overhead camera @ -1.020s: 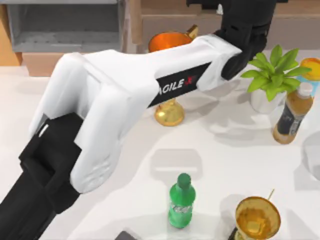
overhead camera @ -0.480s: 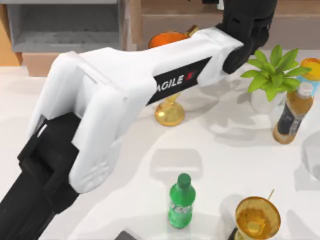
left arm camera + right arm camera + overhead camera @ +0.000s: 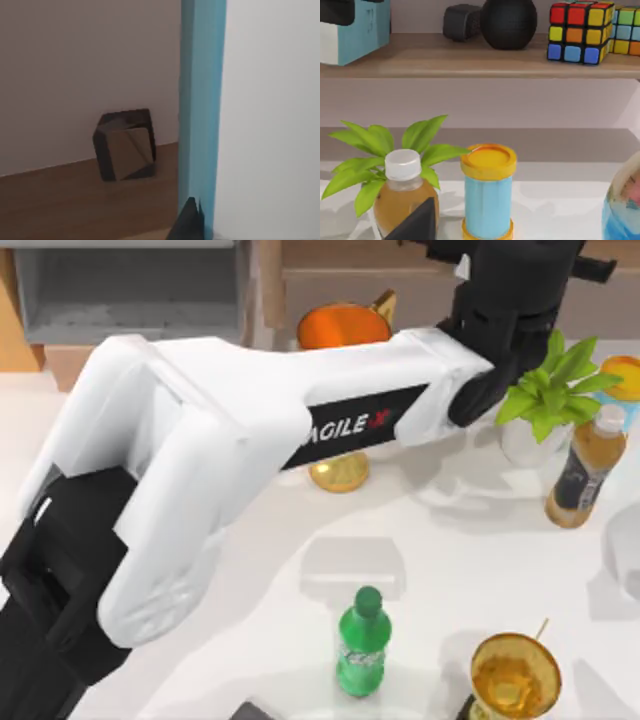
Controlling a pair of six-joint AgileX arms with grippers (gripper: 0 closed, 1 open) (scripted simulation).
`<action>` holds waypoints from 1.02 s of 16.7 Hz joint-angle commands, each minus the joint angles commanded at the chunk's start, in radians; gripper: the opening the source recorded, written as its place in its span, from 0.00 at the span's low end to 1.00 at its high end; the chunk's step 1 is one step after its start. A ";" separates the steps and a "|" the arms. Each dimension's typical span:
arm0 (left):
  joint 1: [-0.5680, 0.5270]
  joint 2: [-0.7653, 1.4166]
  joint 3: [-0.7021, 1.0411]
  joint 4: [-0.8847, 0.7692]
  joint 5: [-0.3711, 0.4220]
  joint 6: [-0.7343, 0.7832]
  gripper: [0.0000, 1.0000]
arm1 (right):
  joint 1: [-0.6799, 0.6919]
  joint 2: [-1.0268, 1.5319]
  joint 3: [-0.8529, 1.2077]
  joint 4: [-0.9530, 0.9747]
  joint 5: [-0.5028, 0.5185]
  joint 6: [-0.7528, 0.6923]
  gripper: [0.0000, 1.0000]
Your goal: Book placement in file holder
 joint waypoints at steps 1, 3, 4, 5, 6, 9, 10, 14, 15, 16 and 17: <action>-0.013 -0.042 -0.069 0.024 0.023 0.035 0.00 | 0.000 0.000 0.000 0.000 0.000 0.000 1.00; -0.034 -0.143 -0.226 0.071 0.069 0.107 0.00 | 0.000 0.000 0.000 0.000 0.000 0.000 1.00; -0.040 -0.202 -0.312 0.096 0.090 0.144 0.00 | 0.000 0.000 0.000 0.000 0.000 0.000 1.00; -0.042 -0.270 -0.401 0.123 0.109 0.183 0.00 | 0.000 0.000 0.000 0.000 0.000 0.000 1.00; -0.039 -0.342 -0.491 0.152 0.126 0.222 0.00 | 0.000 0.000 0.000 0.000 0.000 0.000 1.00; -0.008 -0.560 -0.758 0.236 0.171 0.353 0.00 | 0.000 0.000 0.000 0.000 0.000 0.000 1.00; 0.011 -0.629 -0.844 0.260 0.185 0.401 0.00 | 0.000 0.000 0.000 0.000 0.000 0.000 1.00; 0.131 -0.852 -1.139 0.320 0.235 0.616 0.00 | 0.000 0.000 0.000 0.000 0.000 0.000 1.00; 0.171 -0.889 -1.199 0.327 0.247 0.673 0.00 | 0.000 0.000 0.000 0.000 0.000 0.000 1.00; 0.213 -0.916 -1.253 0.329 0.260 0.731 0.00 | 0.000 0.000 0.000 0.000 0.000 0.000 1.00; 0.255 -0.933 -1.299 0.328 0.275 0.790 0.00 | 0.000 0.000 0.000 0.000 0.000 0.000 1.00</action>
